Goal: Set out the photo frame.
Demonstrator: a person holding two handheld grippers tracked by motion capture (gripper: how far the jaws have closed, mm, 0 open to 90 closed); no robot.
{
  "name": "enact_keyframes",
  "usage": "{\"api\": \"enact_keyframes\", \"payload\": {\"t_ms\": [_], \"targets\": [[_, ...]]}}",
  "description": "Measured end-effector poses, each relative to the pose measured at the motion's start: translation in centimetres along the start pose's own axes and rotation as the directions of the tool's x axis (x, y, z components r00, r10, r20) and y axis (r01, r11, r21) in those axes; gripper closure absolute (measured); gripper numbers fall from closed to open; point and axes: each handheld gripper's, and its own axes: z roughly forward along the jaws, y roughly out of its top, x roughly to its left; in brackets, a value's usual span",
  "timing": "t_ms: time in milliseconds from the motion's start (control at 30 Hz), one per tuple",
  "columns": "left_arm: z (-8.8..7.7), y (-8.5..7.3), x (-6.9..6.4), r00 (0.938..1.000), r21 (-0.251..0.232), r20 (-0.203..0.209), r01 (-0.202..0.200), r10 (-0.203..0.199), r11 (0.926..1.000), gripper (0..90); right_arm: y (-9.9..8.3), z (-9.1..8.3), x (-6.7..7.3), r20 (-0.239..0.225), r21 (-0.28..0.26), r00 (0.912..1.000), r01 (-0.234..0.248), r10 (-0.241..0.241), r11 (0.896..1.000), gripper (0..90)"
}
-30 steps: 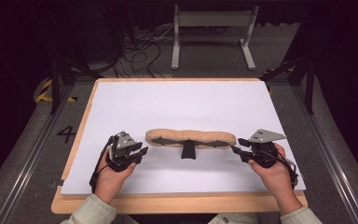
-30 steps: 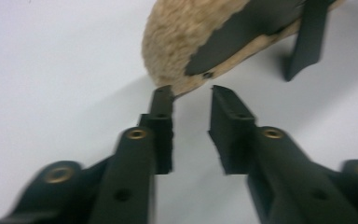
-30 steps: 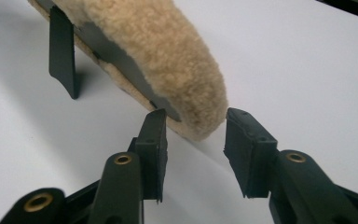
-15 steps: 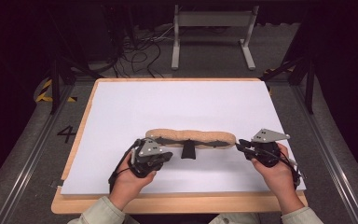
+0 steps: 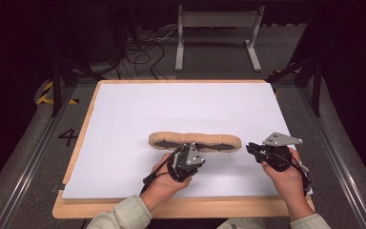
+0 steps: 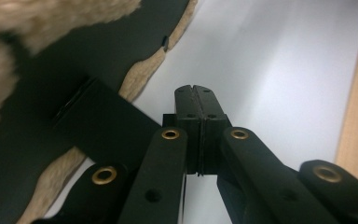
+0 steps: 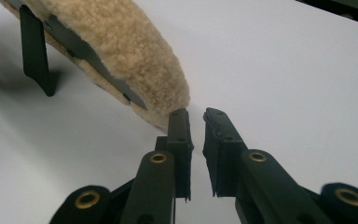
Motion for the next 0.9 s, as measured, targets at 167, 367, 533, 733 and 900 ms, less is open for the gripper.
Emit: {"api": "enact_keyframes", "payload": {"t_ms": [167,367,533,733,900], "targets": [[1.7,0.7,-0.4,0.9988,0.026,-0.035,-0.034,0.035,0.9991,90.0,-0.3,-0.3,0.1,0.004,0.001,1.0,-0.005,0.005,1.0,80.5],[3.4,1.2,-0.6,0.9931,0.086,-0.092,-0.065,0.073,0.9942,90.0,-0.9,-1.0,-0.1,0.022,0.005,0.9995,-0.024,0.024,1.0,80.4],[4.2,1.8,-1.1,0.9799,0.108,-0.149,-0.117,0.132,0.9872,89.9,-1.2,-1.2,-0.1,0.027,0.004,0.9991,-0.032,0.032,0.999,80.3],[5.0,2.0,-1.4,0.9577,0.156,-0.209,-0.167,0.198,0.9735,89.9,-1.3,-1.2,-0.1,0.026,0.006,0.999,-0.036,0.035,0.999,80.1],[5.1,1.8,-1.1,0.9551,0.194,-0.226,-0.149,0.192,0.9696,89.9,-1.3,-1.2,-0.2,0.022,0.002,0.999,-0.039,0.039,0.999,79.8]]}}
